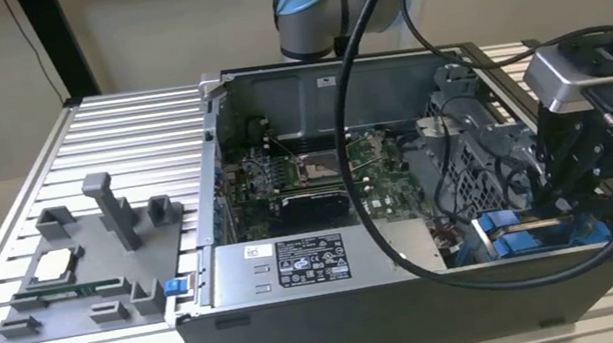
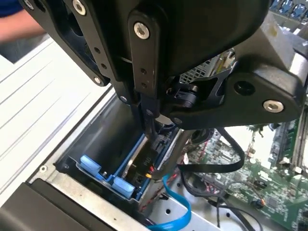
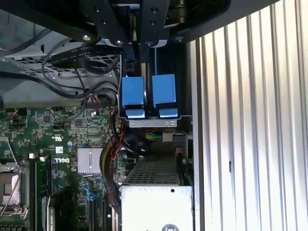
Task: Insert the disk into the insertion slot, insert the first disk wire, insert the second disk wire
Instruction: 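Insert the second disk wire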
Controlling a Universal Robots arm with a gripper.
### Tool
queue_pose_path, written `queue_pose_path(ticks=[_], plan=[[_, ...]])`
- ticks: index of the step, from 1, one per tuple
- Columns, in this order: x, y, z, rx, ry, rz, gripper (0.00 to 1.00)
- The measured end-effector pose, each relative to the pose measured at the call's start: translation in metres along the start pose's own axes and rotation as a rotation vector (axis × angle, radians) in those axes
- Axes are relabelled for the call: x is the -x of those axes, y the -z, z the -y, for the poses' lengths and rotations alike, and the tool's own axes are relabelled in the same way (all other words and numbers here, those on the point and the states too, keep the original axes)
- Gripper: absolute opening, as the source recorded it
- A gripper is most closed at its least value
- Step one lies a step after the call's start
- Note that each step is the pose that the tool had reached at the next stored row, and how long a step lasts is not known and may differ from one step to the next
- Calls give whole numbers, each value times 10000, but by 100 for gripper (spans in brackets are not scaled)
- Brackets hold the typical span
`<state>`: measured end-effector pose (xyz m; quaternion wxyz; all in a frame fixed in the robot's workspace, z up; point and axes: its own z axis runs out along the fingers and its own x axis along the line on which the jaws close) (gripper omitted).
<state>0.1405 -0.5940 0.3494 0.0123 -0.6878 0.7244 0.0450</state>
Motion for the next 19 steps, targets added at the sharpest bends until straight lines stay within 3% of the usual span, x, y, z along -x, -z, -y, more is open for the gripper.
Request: queue_pose_path(ticks=[1,3,12,17,19], plan=[[9,1,0,-3,-2,-60,0],[25,5,-2,-5,-8,-104,0],[54,81,-17,-10,-62,-108,0],[55,99,-19,-8,-63,-58,0],[55,103,-20,-25,-56,46,0]])
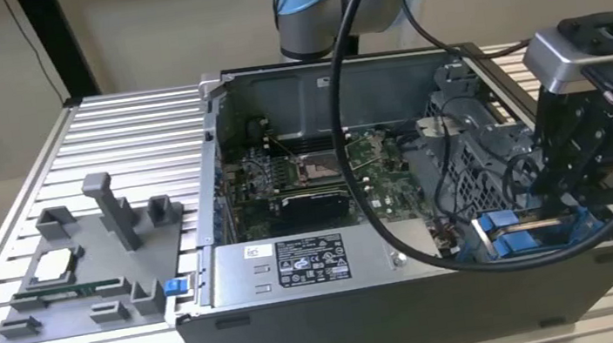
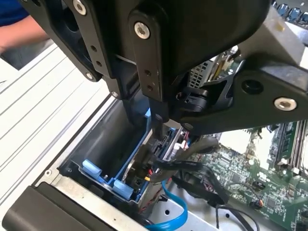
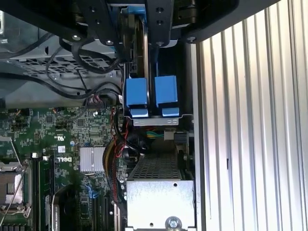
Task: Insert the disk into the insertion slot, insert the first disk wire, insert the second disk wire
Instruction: 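Insert the second disk wire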
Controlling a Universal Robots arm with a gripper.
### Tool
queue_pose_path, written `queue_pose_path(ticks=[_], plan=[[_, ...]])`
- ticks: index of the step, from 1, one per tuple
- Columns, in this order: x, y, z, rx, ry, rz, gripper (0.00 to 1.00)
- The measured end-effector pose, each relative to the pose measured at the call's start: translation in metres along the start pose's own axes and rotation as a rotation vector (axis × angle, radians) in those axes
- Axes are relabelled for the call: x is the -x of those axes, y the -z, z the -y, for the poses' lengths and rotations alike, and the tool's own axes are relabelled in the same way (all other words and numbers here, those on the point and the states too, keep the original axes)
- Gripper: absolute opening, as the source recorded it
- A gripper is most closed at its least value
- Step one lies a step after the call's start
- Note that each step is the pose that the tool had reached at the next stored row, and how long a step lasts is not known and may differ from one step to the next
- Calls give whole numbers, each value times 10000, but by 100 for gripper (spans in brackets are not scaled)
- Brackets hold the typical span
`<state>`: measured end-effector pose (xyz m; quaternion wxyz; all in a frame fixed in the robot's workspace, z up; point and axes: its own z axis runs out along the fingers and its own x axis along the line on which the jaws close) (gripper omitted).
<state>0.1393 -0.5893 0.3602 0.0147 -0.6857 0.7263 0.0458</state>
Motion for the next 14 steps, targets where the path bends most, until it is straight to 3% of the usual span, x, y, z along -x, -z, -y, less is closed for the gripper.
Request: queue_pose_path(ticks=[3,8,14], plan=[[1,9,1,-31,13,242,0],[5,22,49,-25,33,413,0],[6,65,170,-3,80,730,0]])
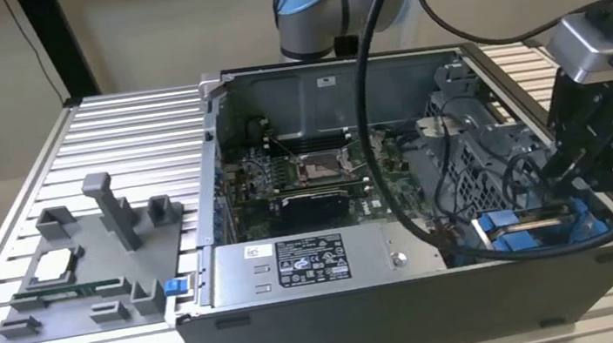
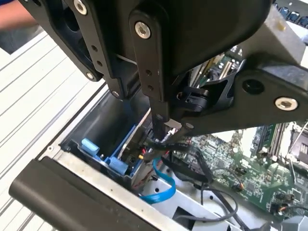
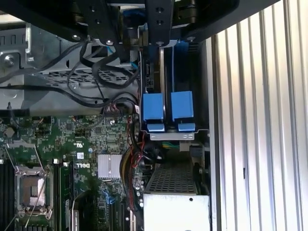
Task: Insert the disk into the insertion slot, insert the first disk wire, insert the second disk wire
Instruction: 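Insert the second disk wire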
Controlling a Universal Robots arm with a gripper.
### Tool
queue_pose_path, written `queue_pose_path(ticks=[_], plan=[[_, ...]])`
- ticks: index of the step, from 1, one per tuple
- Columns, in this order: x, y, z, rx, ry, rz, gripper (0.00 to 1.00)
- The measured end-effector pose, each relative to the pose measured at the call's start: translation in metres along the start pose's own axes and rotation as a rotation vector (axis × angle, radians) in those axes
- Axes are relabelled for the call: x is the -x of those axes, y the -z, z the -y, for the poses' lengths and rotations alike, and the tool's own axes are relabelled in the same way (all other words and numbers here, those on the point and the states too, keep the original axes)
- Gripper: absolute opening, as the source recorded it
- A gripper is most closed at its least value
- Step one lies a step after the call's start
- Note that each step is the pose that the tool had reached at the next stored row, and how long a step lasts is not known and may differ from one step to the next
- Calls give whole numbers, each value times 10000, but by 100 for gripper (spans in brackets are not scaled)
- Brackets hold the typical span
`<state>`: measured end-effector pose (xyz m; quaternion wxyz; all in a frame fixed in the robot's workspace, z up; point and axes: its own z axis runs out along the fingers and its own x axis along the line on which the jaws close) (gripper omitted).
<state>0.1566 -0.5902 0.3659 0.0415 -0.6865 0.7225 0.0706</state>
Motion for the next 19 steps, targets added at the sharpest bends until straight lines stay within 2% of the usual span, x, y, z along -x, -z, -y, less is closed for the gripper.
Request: queue_pose_path(ticks=[4,6,8,9,10,13,14,16,17,19], plan=[[-28,8,81,6,20,57,0],[-73,15,87,6,20,73,0],[-117,8,95,9,24,125,0],[-124,2,97,10,26,186,0],[-125,0,98,8,31,285,0],[-127,-1,100,31,50,784,0],[-130,-1,101,35,52,850,0],[-148,3,108,41,55,907,0],[-161,4,113,47,56,930,100],[-180,6,121,64,54,949,100]])
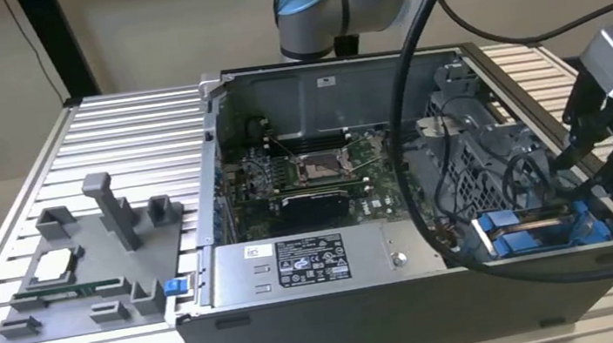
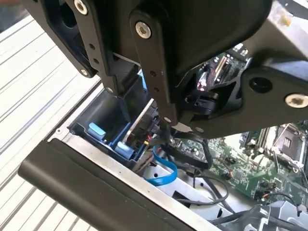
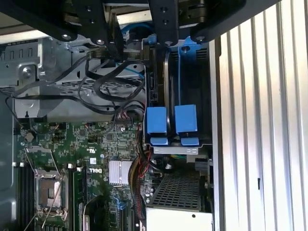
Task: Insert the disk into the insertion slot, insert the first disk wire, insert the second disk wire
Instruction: 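Insert the second disk wire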
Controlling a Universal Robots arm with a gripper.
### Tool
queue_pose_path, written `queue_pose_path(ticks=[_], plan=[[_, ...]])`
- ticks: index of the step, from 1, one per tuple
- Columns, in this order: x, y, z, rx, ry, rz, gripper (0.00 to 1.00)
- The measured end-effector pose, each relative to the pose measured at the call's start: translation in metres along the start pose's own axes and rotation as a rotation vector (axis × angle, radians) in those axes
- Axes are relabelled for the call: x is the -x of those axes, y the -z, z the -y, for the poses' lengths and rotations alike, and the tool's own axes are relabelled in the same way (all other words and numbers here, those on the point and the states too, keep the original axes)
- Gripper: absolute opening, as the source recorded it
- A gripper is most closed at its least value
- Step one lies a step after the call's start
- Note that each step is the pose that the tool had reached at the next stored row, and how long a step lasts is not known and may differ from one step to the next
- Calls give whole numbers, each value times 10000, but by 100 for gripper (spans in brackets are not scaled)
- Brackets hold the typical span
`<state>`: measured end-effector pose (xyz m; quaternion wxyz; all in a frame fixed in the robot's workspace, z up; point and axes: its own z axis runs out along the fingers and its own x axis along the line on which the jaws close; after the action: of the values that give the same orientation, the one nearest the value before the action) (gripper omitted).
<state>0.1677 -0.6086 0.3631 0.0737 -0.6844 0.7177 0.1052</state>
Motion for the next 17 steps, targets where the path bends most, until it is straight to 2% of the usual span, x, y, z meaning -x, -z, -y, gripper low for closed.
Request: queue_pose_path(ticks=[6,9,11,15,17], plan=[[-70,-40,16,39,-12,124,100],[-92,-55,19,46,-35,239,100],[-99,-64,20,46,-54,370,100],[-111,-78,21,52,-96,773,100],[-123,-76,21,59,-107,926,100]])
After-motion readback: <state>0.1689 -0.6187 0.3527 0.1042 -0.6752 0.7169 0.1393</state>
